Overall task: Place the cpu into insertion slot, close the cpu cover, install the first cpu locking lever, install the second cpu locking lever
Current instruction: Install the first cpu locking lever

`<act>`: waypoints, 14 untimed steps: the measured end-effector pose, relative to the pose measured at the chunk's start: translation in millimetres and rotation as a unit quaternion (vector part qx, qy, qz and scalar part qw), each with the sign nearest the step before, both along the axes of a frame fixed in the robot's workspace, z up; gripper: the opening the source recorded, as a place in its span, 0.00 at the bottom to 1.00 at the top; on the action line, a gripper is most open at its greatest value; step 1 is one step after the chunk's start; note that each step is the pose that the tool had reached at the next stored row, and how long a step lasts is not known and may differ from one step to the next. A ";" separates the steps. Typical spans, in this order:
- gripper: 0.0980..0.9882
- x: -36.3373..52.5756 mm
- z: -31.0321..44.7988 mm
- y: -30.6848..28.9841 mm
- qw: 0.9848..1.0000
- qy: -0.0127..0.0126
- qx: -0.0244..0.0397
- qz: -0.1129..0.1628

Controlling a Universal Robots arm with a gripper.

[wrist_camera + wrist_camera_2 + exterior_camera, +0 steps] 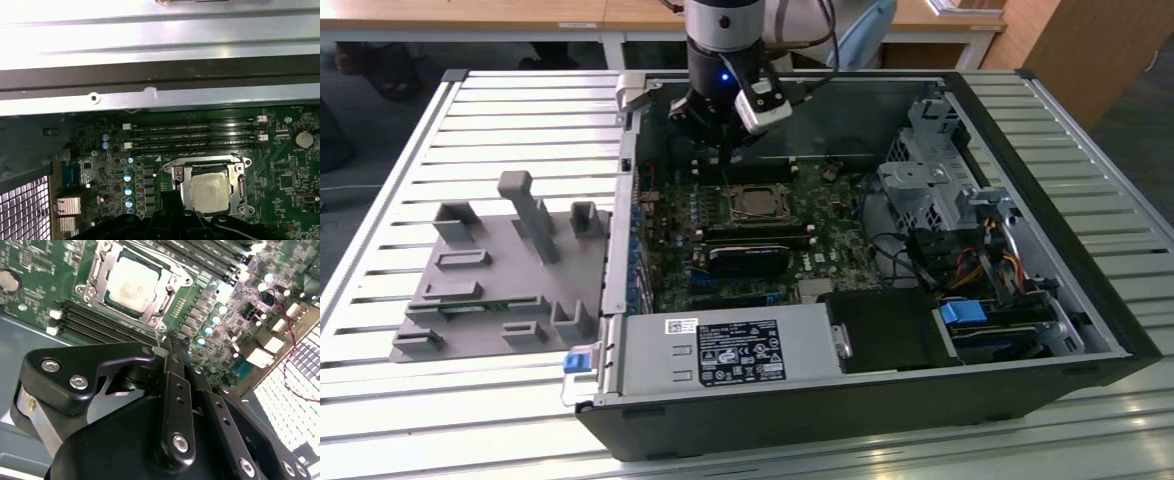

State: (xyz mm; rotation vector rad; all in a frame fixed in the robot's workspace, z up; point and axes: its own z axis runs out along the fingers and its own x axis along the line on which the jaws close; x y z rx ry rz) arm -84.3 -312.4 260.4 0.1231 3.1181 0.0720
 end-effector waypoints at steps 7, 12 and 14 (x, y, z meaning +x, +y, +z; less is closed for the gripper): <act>0.01 -15.5 -0.4 0.1 1.000 -0.002 0.000 0.004; 0.01 -18.8 -1.0 3.2 1.000 -0.002 0.000 0.010; 0.01 -19.3 -1.3 5.2 1.000 -0.002 0.000 0.012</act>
